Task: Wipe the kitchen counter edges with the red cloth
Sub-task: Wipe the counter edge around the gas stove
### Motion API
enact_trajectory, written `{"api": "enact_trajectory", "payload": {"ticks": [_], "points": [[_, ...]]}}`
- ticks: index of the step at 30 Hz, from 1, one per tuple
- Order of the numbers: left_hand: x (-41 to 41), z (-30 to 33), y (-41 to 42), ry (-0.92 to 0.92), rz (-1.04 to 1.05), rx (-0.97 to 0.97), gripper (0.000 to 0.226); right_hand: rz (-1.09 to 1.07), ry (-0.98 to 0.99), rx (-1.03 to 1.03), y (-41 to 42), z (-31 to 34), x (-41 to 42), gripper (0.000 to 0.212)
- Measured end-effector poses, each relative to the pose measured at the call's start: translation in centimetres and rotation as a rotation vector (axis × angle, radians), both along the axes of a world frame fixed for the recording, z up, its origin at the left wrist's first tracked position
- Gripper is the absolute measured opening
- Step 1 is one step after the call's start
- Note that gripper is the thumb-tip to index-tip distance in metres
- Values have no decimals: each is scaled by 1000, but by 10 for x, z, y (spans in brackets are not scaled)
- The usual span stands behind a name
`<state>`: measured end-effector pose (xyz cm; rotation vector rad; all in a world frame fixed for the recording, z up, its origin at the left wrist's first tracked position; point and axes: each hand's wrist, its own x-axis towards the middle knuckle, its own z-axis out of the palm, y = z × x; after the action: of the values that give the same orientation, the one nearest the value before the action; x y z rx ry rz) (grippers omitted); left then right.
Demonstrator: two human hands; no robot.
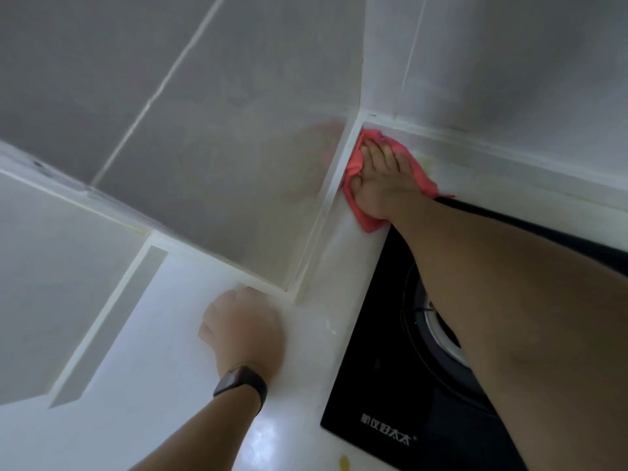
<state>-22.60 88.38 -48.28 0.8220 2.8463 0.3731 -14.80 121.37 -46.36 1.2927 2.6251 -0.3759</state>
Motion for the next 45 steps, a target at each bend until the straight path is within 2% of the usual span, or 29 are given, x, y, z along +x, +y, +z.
{"api": "enact_trajectory", "payload": {"ticks": [4, 9, 11, 15, 20, 27, 30, 33, 38, 42, 45], "points": [[1, 1, 0, -4, -16, -13, 28, 7, -30, -65, -7, 7, 2, 70], [0, 3, -1, -1, -25, -30, 30, 157, -163, -144, 16, 21, 25, 69], [0, 4, 0, -3, -23, -44, 31, 129, -213, -186, 25, 25, 32, 70], [0, 6, -1, -20, -22, -42, 31, 34, -188, -294, 25, 29, 48, 74], [1, 6, -1, -45, -21, -39, 20, -70, -135, -373, 30, 28, 64, 74], [2, 3, 1, -14, 0, -34, 29, -246, -141, -340, 6, 20, 38, 77], [2, 2, 1, 1, -1, -31, 29, -256, -153, -314, 1, 21, 27, 76], [1, 1, 1, 3, 2, -29, 29, -197, -147, -256, 1, 18, 22, 75], [2, 0, 2, 19, 12, -16, 29, 83, -1, 4, -7, -1, 19, 68], [0, 2, 2, -3, 4, -33, 25, 107, -85, -42, -14, 1, 15, 70], [2, 5, 2, -16, 1, -39, 19, 80, -166, -101, -51, 5, 7, 70]]}}
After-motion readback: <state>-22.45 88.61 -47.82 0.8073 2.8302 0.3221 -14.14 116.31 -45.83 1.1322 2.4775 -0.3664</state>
